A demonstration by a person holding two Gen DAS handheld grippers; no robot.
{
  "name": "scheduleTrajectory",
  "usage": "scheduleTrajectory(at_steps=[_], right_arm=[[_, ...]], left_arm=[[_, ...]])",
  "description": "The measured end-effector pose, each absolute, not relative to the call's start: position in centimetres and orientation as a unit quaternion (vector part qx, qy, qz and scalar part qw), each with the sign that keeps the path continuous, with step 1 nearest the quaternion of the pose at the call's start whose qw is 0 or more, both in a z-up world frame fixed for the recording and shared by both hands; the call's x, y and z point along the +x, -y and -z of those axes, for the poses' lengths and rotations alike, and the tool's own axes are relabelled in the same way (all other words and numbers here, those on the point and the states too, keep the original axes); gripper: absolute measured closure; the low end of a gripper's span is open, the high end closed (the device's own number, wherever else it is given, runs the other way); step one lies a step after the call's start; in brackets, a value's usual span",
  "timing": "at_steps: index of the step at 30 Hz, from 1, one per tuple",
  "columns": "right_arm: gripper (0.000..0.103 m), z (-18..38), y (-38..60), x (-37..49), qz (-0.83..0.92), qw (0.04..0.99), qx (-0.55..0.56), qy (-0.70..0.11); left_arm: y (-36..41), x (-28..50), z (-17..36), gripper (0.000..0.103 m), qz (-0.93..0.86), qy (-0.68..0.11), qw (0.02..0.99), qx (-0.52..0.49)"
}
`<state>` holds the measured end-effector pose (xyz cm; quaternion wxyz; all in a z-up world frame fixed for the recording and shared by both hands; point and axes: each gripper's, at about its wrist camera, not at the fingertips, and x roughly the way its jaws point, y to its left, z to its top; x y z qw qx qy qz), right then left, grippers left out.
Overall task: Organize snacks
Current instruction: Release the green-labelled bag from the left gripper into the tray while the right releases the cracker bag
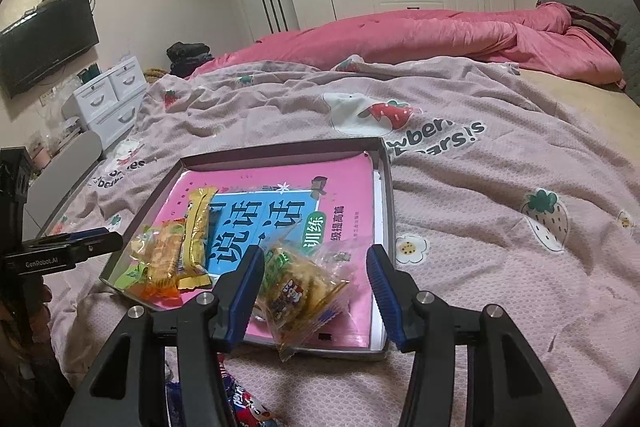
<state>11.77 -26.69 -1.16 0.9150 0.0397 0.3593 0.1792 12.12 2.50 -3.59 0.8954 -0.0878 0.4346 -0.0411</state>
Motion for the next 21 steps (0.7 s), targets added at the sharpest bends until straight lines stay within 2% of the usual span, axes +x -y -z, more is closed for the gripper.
scheduleTrajectory(at_steps=[9, 13, 21], right_arm=[[0.047, 0.3, 26.5, 10.6, -0.187, 0.917, 0.038, -0.349], [0.046, -0.1, 26.4, 9.9, -0.192, 0.917, 0.039, -0.346], [0.045, -0.7, 25.7, 8.6, -0.204, 0.916, 0.03, -0.344]], left_arm=[[-2.4, 11.1, 2.6, 0.036, 0.041, -0.427, 0.9, -0.082], [-2.2, 10.5, 2.2, 0.031, 0.043, -0.424, 0.901, -0.079], [-1.8, 9.6, 1.7, 0.03, 0.051, -0.424, 0.901, -0.07]])
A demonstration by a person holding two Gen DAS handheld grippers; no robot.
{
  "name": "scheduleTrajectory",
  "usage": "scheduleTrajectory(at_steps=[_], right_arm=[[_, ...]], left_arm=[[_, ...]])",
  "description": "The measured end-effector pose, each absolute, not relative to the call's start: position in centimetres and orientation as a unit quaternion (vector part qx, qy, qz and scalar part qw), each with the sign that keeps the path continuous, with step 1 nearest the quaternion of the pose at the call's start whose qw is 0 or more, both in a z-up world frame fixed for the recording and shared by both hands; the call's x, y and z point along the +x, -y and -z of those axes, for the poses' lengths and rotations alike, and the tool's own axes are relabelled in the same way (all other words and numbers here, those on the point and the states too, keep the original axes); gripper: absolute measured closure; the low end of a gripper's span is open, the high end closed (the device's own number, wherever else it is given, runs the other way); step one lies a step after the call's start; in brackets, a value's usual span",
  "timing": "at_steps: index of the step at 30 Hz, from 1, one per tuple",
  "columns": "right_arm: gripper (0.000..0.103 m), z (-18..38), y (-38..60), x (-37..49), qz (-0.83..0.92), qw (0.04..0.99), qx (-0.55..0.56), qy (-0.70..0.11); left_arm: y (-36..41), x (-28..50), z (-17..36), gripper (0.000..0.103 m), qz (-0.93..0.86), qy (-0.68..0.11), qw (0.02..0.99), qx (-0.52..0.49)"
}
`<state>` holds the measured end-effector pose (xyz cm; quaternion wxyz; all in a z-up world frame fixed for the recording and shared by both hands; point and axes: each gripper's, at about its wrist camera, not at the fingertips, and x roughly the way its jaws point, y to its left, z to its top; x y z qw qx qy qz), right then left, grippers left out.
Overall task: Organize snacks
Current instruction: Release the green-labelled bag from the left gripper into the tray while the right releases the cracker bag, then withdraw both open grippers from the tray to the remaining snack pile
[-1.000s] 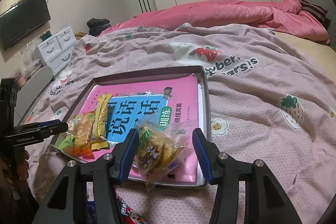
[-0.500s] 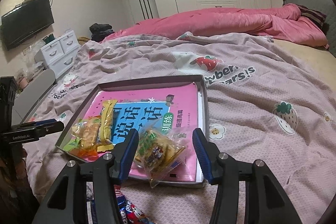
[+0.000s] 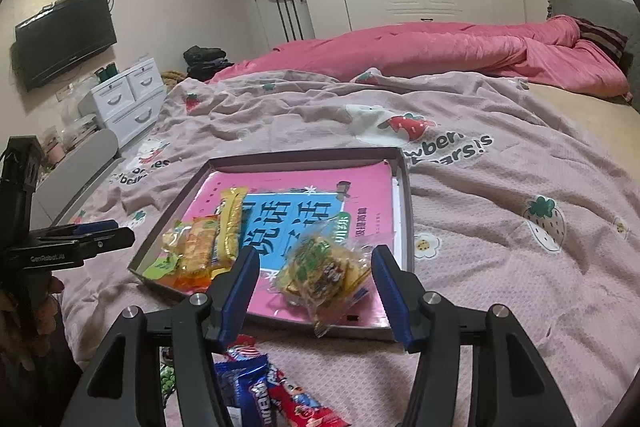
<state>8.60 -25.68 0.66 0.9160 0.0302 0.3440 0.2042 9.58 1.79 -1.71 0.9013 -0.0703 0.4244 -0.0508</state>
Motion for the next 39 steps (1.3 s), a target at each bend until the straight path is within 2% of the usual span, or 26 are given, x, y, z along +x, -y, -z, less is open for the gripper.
scheduleTrajectory(at_steps=[21, 39], right_arm=[[0.045, -0.1, 22.2, 4.8, -0.236, 0.896, -0.014, -0.377], [0.045, 2.6, 20.3, 2.5, -0.25, 0.857, -0.037, -0.449]], left_arm=[[1.2, 6.5, 2.0, 0.028, 0.095, -0.454, 0.886, -0.033], [2.4, 4.4, 4.2, 0.028, 0.12, -0.511, 0.851, -0.03]])
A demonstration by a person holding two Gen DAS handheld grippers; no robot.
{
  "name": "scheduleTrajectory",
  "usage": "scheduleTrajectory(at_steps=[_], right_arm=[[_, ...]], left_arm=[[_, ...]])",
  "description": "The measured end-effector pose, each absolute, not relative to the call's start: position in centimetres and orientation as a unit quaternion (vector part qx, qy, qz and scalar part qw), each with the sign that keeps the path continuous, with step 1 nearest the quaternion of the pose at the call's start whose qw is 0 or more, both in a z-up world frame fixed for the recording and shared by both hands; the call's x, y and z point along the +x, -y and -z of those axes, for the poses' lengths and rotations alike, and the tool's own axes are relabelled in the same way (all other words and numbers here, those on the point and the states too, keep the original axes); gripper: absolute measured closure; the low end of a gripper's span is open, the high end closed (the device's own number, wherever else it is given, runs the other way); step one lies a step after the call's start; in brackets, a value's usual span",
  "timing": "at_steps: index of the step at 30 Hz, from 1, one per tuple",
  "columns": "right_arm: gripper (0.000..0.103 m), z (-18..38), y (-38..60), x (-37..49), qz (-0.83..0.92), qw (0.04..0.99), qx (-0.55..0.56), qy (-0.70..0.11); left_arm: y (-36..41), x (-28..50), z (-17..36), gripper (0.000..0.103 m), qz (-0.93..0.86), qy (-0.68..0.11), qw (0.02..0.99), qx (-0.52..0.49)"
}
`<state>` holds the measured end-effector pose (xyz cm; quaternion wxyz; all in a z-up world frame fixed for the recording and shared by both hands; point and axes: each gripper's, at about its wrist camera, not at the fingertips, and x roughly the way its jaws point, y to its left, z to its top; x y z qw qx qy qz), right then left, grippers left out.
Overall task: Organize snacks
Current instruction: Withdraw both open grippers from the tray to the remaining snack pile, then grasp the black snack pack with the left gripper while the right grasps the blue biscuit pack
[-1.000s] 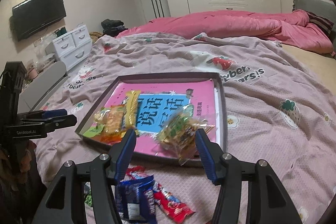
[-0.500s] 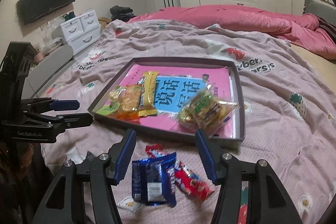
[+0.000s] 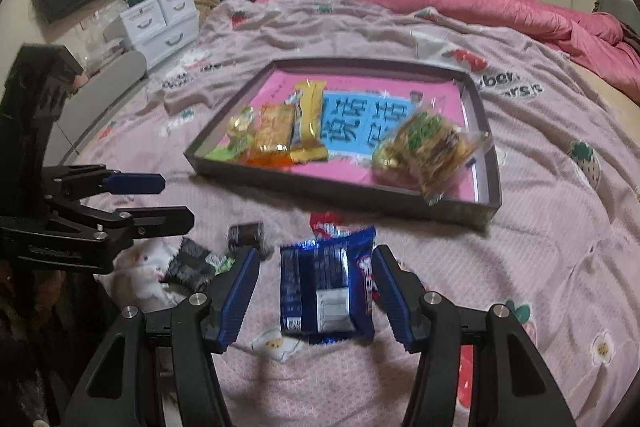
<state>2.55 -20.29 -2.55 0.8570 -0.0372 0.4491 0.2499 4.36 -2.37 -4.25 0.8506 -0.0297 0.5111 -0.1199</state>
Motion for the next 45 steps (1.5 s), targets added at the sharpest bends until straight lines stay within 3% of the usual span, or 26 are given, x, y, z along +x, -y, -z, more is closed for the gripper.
scheduleTrajectory(at_steps=[30, 42, 45], right_arm=[[0.043, 6.9, 18.8, 3.5, -0.232, 0.821, -0.082, -0.516], [0.046, 7.4, 17.8, 3.7, -0.247, 0.823, -0.113, -0.498], [0.047, 7.1, 17.8, 3.6, -0.253, 0.825, -0.111, -0.492]], left_arm=[[4.7, 4.0, 8.4, 0.028, 0.129, -0.583, 0.802, 0.001], [5.6, 4.2, 9.1, 0.028, 0.124, -0.584, 0.803, 0.009], [5.7, 4.3, 9.2, 0.04, 0.127, -0.582, 0.803, 0.005]])
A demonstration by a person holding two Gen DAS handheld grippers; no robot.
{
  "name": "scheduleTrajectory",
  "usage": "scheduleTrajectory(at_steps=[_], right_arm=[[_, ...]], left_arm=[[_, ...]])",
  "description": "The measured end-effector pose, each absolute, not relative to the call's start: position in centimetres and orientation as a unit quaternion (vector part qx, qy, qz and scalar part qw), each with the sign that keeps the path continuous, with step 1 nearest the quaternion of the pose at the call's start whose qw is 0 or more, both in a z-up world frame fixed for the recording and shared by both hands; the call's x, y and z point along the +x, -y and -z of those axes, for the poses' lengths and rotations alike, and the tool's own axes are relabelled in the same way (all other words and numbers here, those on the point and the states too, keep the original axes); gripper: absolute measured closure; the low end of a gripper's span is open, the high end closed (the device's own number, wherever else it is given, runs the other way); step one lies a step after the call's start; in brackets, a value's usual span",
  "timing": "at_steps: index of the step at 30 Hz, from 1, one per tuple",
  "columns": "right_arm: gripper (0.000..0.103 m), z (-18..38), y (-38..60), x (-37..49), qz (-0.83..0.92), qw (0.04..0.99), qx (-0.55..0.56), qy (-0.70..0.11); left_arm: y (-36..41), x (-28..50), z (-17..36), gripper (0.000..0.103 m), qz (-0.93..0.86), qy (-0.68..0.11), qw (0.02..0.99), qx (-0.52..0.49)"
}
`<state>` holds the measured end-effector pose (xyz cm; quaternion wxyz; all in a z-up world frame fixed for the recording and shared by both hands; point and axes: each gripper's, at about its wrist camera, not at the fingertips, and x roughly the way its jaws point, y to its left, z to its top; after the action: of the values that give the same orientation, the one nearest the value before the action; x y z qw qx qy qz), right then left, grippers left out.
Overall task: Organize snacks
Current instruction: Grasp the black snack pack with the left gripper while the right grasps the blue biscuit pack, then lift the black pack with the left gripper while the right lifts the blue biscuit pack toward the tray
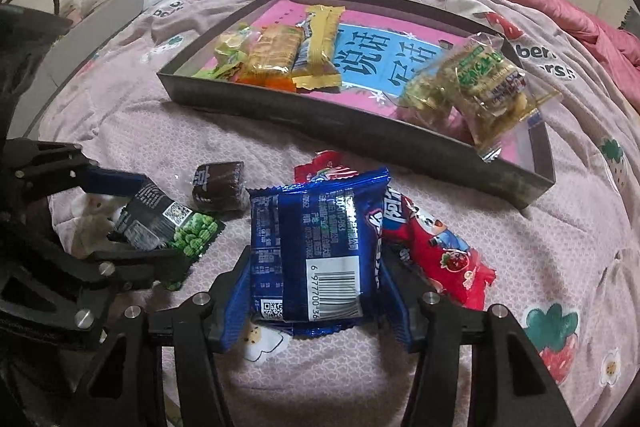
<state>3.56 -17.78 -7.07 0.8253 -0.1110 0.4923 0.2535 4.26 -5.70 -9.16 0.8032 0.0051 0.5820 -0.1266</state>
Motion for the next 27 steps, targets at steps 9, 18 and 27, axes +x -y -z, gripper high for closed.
scheduleTrajectory(at_steps=[9, 18, 27], right_arm=[[0.049, 5.6, 17.6, 2.8, -0.282, 0.834, -0.1, -0.464], [0.049, 4.3, 18.6, 3.1, -0.289, 0.845, -0.067, -0.445], [0.049, 3.5, 19.1, 3.1, -0.293, 0.853, -0.051, -0.428]], left_arm=[[5.4, 3.9, 8.2, 0.056, 0.143, -0.574, 0.807, -0.006], [4.6, 3.4, 6.3, 0.057, 0.15, -0.552, 0.82, -0.02], [2.8, 3.4, 4.1, 0.057, 0.138, -0.516, 0.844, -0.052]])
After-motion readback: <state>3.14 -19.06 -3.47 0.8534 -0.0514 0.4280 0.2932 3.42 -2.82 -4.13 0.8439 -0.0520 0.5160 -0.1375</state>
